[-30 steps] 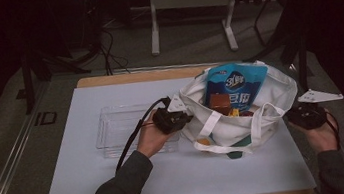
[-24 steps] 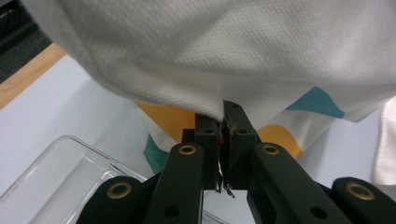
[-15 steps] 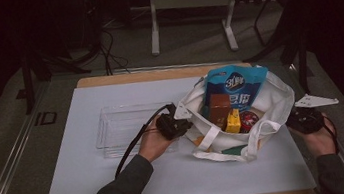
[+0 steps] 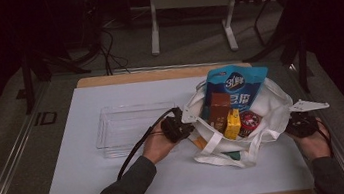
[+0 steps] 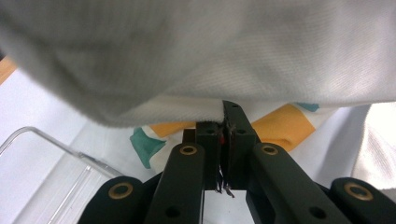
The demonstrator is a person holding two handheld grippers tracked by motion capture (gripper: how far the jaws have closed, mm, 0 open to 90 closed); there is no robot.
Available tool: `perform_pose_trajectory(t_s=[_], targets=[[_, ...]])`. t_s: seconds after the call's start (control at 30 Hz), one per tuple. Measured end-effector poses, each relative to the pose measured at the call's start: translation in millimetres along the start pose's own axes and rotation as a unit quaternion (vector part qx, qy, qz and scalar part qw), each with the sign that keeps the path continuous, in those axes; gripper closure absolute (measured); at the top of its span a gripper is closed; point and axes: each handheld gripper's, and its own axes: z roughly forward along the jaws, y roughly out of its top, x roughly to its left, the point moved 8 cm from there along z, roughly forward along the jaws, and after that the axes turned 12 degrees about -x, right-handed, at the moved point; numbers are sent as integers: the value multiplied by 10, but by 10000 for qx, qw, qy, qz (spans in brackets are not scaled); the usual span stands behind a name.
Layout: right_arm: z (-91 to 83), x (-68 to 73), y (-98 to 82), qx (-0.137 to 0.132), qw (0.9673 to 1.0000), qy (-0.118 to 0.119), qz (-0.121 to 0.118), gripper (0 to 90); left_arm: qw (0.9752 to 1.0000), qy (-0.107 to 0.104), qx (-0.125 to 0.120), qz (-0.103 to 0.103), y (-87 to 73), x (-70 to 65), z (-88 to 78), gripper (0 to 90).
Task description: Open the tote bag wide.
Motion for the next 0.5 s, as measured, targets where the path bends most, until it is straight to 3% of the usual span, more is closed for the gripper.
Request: perform_pose_trajectory(t_s=[0.3,0.5], targets=[[68,25,-70,115,9999,-16,48,870,9999,42,158,13,-8,-26,89,871],[109,35,-119,259,9996,-66,41,870,9989,35,462,4,-39,-42,134,875]])
